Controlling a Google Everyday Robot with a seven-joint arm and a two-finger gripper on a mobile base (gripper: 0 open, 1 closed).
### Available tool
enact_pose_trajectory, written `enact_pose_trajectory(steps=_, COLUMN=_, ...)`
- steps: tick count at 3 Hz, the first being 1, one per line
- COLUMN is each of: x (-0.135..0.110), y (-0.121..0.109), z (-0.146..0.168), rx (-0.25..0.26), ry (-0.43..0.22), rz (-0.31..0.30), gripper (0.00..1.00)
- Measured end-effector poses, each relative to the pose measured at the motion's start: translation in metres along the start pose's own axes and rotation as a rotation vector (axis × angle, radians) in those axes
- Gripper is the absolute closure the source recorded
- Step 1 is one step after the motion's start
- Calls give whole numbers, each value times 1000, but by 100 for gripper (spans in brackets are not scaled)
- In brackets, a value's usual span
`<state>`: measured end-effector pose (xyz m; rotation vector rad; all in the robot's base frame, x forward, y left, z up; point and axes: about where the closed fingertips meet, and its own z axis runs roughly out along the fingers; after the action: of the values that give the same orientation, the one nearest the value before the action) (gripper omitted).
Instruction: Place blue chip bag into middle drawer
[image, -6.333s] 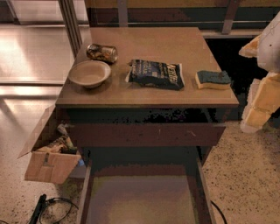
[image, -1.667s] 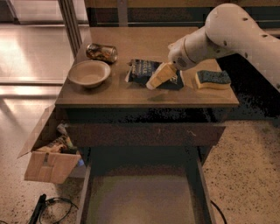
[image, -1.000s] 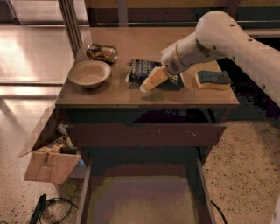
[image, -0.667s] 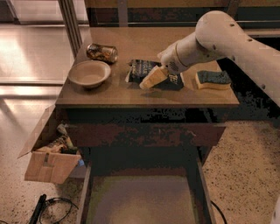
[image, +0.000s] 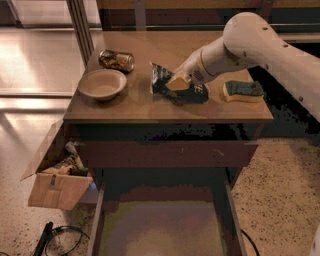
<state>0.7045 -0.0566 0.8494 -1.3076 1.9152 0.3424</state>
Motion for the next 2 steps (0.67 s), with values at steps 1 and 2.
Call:
enact_pose_trajectory(steps=1, x=0, y=0, z=0, rx=0, ry=0, rz=0, gripper=88)
enact_pose_trajectory(steps=2, x=0, y=0, z=0, rx=0, ry=0, rz=0, gripper=100)
